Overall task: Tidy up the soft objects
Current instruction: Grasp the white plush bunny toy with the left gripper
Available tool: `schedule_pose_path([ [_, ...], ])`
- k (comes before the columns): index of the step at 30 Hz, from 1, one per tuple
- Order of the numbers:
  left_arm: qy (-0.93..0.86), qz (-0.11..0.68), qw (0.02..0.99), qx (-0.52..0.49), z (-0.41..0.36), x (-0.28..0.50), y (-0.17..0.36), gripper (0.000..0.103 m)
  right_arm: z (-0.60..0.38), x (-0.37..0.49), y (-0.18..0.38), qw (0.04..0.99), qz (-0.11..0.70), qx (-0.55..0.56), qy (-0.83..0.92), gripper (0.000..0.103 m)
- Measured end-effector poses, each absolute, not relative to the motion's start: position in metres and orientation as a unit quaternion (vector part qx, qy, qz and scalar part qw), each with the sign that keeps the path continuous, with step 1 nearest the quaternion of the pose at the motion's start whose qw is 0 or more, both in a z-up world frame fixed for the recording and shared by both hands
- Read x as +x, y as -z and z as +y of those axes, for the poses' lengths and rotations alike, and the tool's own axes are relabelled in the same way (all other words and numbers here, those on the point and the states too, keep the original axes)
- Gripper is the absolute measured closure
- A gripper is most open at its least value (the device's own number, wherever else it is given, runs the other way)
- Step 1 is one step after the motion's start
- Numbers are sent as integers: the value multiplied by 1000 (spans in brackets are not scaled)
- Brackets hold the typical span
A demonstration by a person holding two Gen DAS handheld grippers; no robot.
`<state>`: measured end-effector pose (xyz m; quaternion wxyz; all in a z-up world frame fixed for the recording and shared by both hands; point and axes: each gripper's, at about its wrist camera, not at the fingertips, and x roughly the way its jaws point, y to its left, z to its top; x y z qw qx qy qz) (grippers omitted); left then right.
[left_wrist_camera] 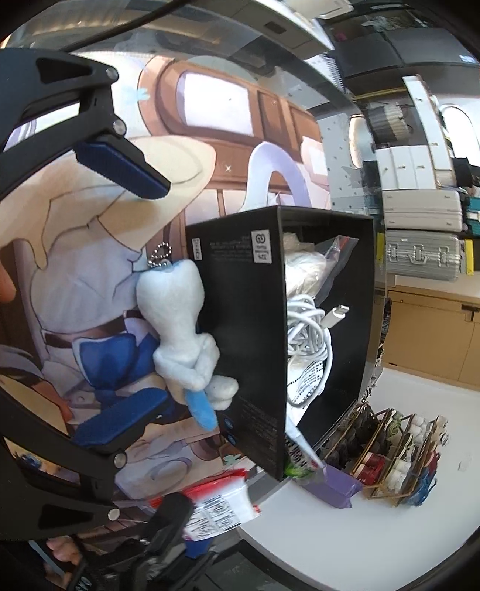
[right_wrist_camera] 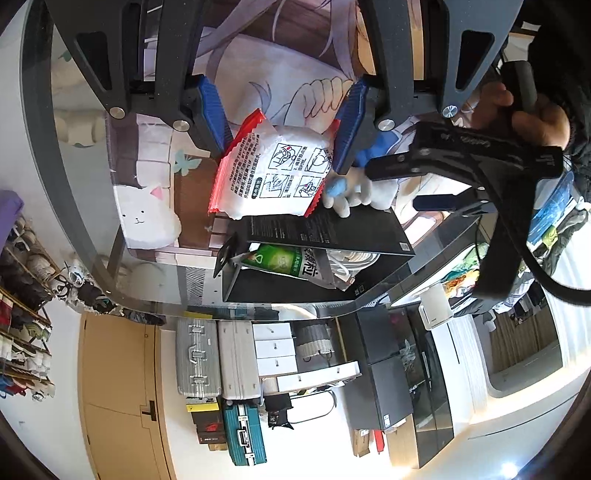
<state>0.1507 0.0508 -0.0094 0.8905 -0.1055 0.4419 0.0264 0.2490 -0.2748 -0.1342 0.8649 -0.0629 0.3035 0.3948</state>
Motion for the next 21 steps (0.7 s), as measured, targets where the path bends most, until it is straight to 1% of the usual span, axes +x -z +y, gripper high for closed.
schedule_pose_path([
  [3, -20, 443, 888, -120, 53, 154, 11, 3, -276, 250, 133, 865, 303, -61, -395, 48],
  [6, -7, 441, 889, -123, 53, 154, 10, 16, -278, 251, 133, 866, 303, -60, -393, 48],
  [7, -6, 440, 890, -119, 52, 153, 9, 25, -277, 252, 134, 866, 303, -60, -392, 48],
  [8, 4, 437, 891, -120, 51, 152, 8, 37, -277, 252, 134, 867, 304, -59, -391, 48],
  [9, 14, 435, 892, -124, 51, 150, 7, 43, -277, 252, 134, 867, 304, -59, -391, 48],
  [11, 18, 432, 893, -125, 50, 147, 6, 48, -277, 252, 134, 867, 303, -61, -391, 48],
  [16, 24, 425, 896, -126, 50, 138, 6, 55, -274, 252, 133, 867, 300, -63, -393, 48],
  [17, 25, 423, 896, -129, 52, 136, 5, 65, -274, 251, 133, 867, 300, -64, -393, 48],
  [18, 24, 424, 896, -128, 54, 135, 5, 71, -274, 251, 133, 867, 299, -64, -393, 48],
  [21, 25, 425, 895, -130, 57, 130, 8, 71, -274, 250, 132, 867, 297, -64, -394, 48],
])
